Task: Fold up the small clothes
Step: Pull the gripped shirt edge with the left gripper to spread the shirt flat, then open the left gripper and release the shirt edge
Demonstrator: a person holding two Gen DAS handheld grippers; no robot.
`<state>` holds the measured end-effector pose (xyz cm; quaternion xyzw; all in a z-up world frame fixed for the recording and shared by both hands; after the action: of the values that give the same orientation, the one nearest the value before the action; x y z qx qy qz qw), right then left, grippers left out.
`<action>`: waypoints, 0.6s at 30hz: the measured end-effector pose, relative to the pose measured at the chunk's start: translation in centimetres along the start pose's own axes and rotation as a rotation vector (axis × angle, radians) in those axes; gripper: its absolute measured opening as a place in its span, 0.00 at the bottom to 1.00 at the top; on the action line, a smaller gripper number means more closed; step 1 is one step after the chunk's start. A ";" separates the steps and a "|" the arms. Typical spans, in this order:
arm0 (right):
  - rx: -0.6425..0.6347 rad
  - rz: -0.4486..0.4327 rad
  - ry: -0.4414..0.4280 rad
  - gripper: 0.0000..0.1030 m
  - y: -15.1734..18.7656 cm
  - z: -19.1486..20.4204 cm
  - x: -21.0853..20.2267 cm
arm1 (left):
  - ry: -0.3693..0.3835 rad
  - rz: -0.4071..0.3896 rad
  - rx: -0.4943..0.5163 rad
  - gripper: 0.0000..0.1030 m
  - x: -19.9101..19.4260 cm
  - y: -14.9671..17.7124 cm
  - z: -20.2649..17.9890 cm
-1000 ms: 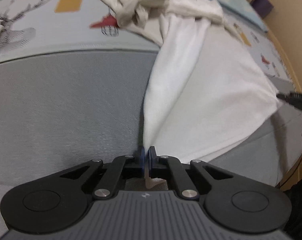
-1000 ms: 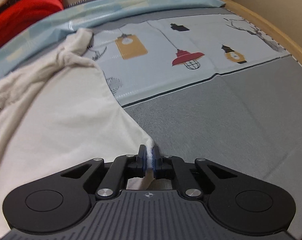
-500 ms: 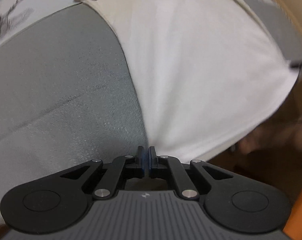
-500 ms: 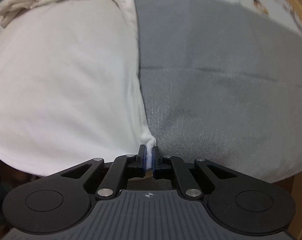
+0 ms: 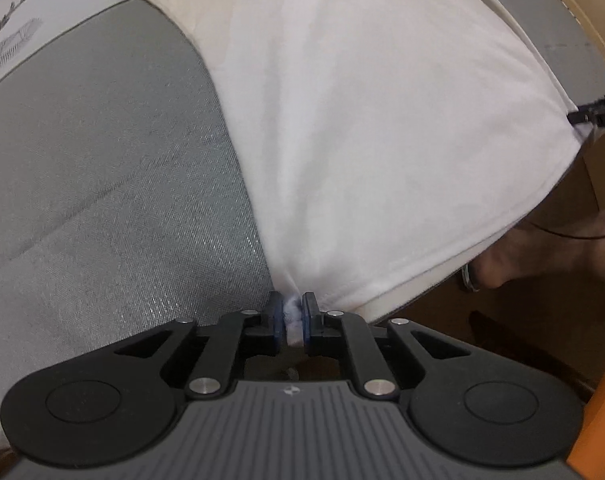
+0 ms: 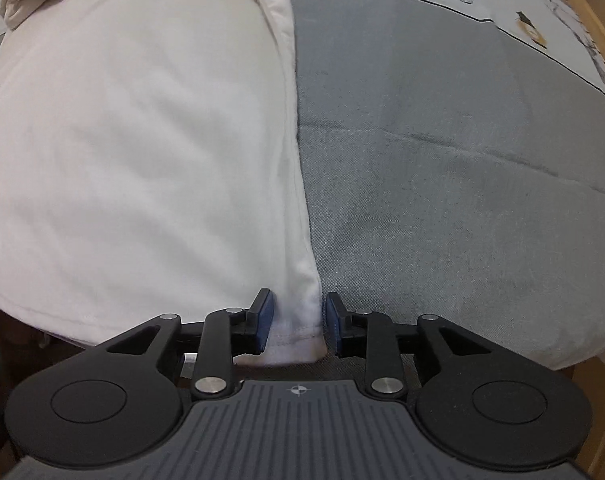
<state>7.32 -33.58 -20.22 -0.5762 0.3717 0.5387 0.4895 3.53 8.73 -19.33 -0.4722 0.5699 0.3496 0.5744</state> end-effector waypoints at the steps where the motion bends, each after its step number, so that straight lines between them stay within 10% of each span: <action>1: 0.004 -0.004 -0.028 0.05 -0.1 0.1 -0.2 | 0.006 -0.008 0.012 0.05 -0.2 -0.1 -0.3; 12: -0.011 0.014 0.048 0.10 -0.3 -1.1 -0.9 | 0.031 -0.020 0.012 0.08 -2.1 -1.3 -1.2; 18: 0.074 -0.300 0.062 0.36 -4.5 -1.7 -6.2 | -0.090 -0.250 -0.107 0.25 -7.3 -6.1 0.5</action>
<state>11.14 -34.76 -13.50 -0.6232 0.3157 0.4276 0.5736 8.67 8.27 -11.29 -0.5534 0.4608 0.3259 0.6126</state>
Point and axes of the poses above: each gripper's, at about its wrist camera, not at the fingertips, and x roughly the way its jaws point, z to its left, y to its underside, the point moved 8 cm from there along x, roughly the way its jaws point, and after that the axes turned 1 degree about -y, right-handed, at the moved point
